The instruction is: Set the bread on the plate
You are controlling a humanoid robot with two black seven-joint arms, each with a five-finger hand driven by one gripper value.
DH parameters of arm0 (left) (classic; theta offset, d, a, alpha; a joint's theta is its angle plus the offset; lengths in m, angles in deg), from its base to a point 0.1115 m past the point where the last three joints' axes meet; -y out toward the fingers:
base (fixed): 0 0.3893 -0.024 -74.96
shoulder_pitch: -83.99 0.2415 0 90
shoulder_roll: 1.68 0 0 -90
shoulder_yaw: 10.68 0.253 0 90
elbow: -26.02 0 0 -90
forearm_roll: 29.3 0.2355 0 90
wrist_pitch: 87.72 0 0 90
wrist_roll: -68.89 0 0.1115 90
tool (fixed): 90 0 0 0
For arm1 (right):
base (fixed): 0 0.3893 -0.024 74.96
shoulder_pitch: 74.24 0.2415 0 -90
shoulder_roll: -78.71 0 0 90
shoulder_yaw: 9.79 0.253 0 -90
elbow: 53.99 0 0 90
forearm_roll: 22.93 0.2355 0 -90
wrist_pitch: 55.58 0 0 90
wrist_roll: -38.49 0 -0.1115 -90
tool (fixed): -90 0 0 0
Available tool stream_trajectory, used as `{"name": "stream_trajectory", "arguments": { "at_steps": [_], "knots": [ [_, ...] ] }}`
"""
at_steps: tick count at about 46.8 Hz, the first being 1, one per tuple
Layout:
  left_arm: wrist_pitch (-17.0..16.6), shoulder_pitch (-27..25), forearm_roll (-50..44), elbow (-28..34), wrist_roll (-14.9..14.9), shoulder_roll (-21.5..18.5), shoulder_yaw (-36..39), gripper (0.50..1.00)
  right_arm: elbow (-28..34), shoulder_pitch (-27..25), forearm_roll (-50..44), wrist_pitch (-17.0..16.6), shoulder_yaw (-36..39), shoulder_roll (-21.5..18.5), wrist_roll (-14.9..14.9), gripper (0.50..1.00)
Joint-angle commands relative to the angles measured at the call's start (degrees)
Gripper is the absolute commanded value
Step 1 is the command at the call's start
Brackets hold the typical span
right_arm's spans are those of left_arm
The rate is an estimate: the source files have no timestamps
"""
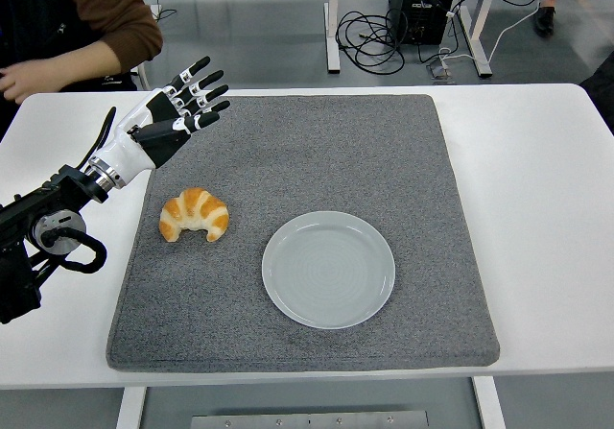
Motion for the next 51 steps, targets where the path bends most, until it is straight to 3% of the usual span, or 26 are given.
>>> {"name": "stream_trajectory", "arguments": {
  "at_steps": [1, 51],
  "knots": [
    [-0.17, -0.06, 0.09, 0.02, 0.00, 0.00, 0.18, 0.981, 0.00, 0.00, 0.00, 0.00, 0.00, 0.00, 0.00, 1.000],
    [-0.44, 0.30, 0.00, 0.02, -0.09, -0.18, 0.09, 0.980, 0.00, 0.00, 0.00, 0.00, 0.00, 0.00, 0.00, 1.000]
  ]
}}
